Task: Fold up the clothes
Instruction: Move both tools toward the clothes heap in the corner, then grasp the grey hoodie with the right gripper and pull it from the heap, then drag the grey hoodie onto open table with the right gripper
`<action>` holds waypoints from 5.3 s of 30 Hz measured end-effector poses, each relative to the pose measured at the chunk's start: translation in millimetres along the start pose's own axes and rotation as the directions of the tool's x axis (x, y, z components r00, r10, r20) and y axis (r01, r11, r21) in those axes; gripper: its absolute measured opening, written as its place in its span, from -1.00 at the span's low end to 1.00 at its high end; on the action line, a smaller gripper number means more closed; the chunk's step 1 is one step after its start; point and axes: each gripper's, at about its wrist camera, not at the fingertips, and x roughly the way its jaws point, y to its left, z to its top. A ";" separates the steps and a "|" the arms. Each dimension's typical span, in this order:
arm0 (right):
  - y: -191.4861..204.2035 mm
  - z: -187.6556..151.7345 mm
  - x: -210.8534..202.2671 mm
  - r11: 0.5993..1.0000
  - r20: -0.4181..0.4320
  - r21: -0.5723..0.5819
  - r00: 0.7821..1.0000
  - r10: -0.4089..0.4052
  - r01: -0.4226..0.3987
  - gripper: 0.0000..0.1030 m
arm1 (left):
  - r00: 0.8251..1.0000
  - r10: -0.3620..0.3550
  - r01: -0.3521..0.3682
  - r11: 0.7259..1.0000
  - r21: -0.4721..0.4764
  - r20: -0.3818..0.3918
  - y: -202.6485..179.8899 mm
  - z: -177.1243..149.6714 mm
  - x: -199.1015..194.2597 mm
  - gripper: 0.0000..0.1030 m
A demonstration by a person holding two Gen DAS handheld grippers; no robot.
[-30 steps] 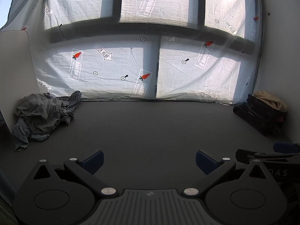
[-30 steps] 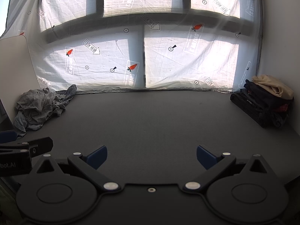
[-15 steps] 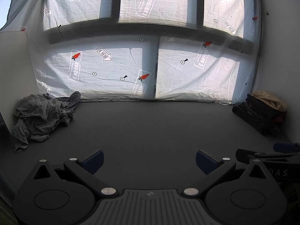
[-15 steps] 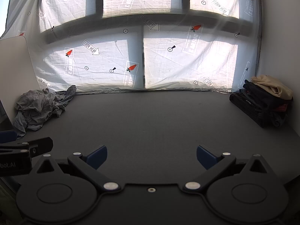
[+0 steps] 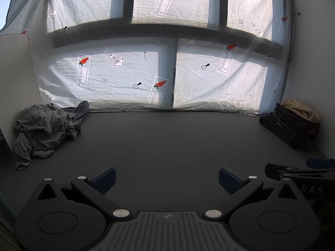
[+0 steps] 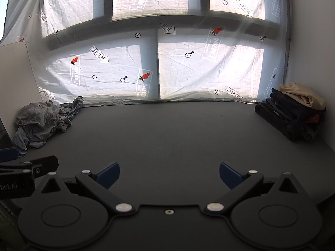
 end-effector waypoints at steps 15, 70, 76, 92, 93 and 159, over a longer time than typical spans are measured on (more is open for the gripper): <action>-55.7 5.9 54.5 0.992 -0.052 0.113 0.998 -0.046 0.052 1.00 | 0.979 -0.110 0.093 0.990 -0.102 -0.170 -33.7 9.2 87.7 1.00; 507.7 131.0 556.9 0.662 -0.367 -0.089 0.642 0.673 -0.744 -0.28 | 0.714 0.281 -0.683 0.481 -0.550 -0.641 553.4 4.9 390.9 1.00; 526.5 122.1 571.2 0.666 -0.380 -0.059 0.633 0.674 -0.744 -0.28 | 0.683 0.313 -0.706 0.513 -0.488 -0.660 550.1 9.5 400.5 1.00; 404.5 171.5 451.6 0.820 -0.041 -0.211 0.843 0.537 -0.533 -0.92 | 0.801 0.169 -0.542 0.614 -0.574 -0.575 471.4 58.7 352.6 0.98; 394.2 173.7 437.1 0.832 -0.018 -0.217 0.854 0.520 -0.511 -0.92 | 0.810 0.173 -0.528 0.631 -0.568 -0.561 459.6 64.9 348.5 0.98; -154.7 32.0 411.2 0.883 -0.376 0.470 0.905 0.198 0.002 -0.41 | 0.782 -0.064 -0.010 0.993 -0.115 -0.620 0.0 56.1 381.9 0.94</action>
